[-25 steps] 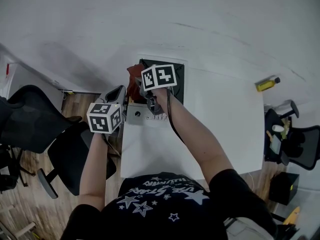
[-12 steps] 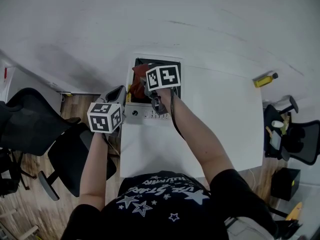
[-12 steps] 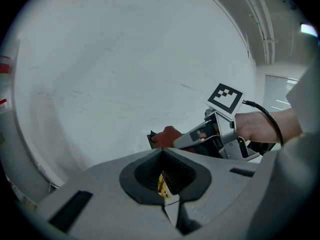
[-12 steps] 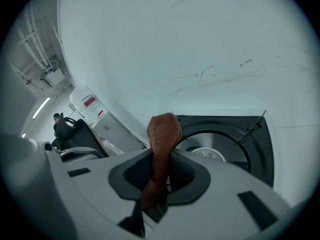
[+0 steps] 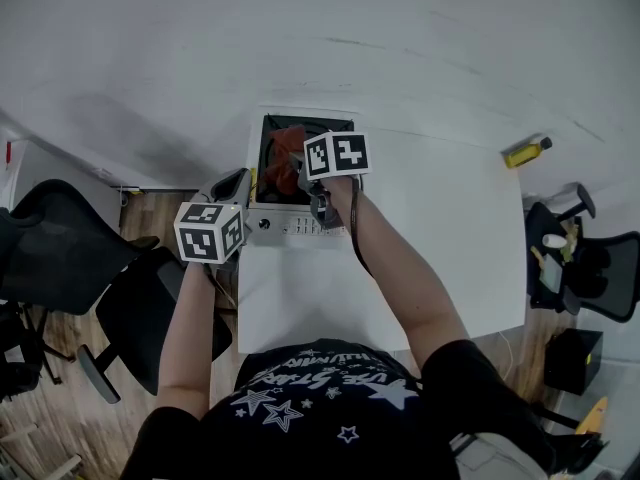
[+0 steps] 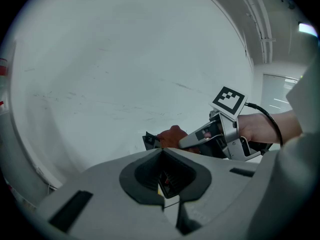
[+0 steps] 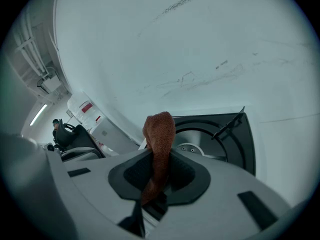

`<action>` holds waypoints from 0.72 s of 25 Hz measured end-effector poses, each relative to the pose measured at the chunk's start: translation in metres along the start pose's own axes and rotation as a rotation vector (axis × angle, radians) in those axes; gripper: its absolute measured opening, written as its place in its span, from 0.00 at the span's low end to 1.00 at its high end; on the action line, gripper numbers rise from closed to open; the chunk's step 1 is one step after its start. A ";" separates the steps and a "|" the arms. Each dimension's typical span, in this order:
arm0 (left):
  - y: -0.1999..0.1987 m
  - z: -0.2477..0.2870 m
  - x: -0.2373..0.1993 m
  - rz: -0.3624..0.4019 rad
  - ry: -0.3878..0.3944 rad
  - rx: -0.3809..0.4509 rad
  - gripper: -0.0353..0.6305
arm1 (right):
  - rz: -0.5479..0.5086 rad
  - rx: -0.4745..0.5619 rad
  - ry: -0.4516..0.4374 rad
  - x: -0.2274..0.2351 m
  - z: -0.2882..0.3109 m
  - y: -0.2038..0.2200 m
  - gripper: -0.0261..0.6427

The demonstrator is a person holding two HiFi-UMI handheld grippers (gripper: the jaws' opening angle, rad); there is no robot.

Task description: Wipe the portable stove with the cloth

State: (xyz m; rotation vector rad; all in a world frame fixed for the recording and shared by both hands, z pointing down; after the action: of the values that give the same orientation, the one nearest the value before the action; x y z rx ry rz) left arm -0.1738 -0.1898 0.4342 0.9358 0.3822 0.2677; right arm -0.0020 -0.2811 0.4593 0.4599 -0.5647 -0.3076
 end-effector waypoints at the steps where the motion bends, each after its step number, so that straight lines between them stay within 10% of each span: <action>1: 0.000 0.001 0.001 0.001 0.001 0.000 0.06 | 0.002 0.003 0.004 0.002 -0.002 0.001 0.14; 18: -0.001 0.006 0.019 0.021 0.031 -0.009 0.06 | 0.066 0.037 0.074 0.047 -0.041 0.016 0.14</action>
State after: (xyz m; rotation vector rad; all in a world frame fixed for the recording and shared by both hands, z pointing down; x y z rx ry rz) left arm -0.1541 -0.1881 0.4326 0.9287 0.3991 0.3033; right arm 0.0617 -0.2727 0.4575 0.4860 -0.5127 -0.2166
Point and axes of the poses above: the fingertips, and each gripper's own axes: z forward along the fingers, x to its right, y out of its underside, the point moved 8 cm from there along -z, backward along the fingers, and after that the axes turned 6 degrees about -x, right-handed, at the moved point
